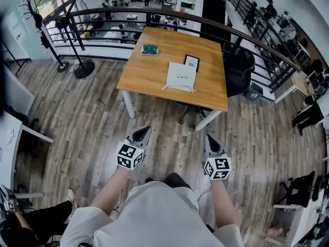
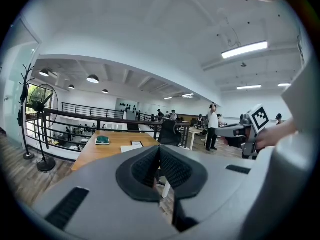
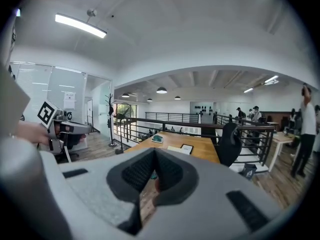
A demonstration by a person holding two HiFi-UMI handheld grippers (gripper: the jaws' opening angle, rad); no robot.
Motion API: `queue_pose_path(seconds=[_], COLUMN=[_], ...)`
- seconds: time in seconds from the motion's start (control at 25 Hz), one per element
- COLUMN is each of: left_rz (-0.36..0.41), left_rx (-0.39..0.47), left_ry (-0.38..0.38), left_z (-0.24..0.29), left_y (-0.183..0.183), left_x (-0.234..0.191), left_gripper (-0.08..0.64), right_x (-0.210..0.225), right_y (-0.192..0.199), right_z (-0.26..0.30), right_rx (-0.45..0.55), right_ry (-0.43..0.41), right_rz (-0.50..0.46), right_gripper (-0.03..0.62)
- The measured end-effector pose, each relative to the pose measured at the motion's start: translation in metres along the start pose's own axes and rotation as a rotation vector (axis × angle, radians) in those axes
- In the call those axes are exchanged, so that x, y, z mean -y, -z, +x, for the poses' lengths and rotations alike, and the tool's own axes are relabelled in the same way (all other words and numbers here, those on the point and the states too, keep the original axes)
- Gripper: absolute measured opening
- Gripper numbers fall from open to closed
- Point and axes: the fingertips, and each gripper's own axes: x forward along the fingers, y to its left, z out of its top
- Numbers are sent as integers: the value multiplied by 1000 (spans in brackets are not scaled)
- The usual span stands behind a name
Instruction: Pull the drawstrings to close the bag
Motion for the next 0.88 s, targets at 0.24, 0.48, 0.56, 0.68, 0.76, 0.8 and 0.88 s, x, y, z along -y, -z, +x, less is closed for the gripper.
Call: queue_pose_path(seconds=[0.24, 0.48, 0.56, 0.68, 0.76, 0.8, 0.88], left_rz=[-5, -20, -23, -26, -27, -28, -32], left_rx=[-15, -32, -35, -46, -53, -56, -60], left_ry=[4, -25, -33, -43, -53, -60, -70], left_z=[23, 53, 67, 89, 105, 113, 129], left_y=[0, 0, -1, -3, -4, -5, -6], left_x=[-10, -32, -37, -46, -51, -53, -55], left_gripper=[-6, -6, -6, -6, -6, -6, -6], right_x=[12, 28, 35, 49, 62, 70, 86], right_y=[2, -1, 0, 1, 2, 3, 3], right_z=[24, 64, 79, 103, 118, 124, 137], right_rx=[-25, -38, -48, -62, -71, -75, -85], right_ry=[3, -29, -38, -54, -57, -52, -45], right_rz=[1, 5, 5, 12, 13, 14, 16], right_gripper=[2, 2, 2, 2, 2, 2, 2])
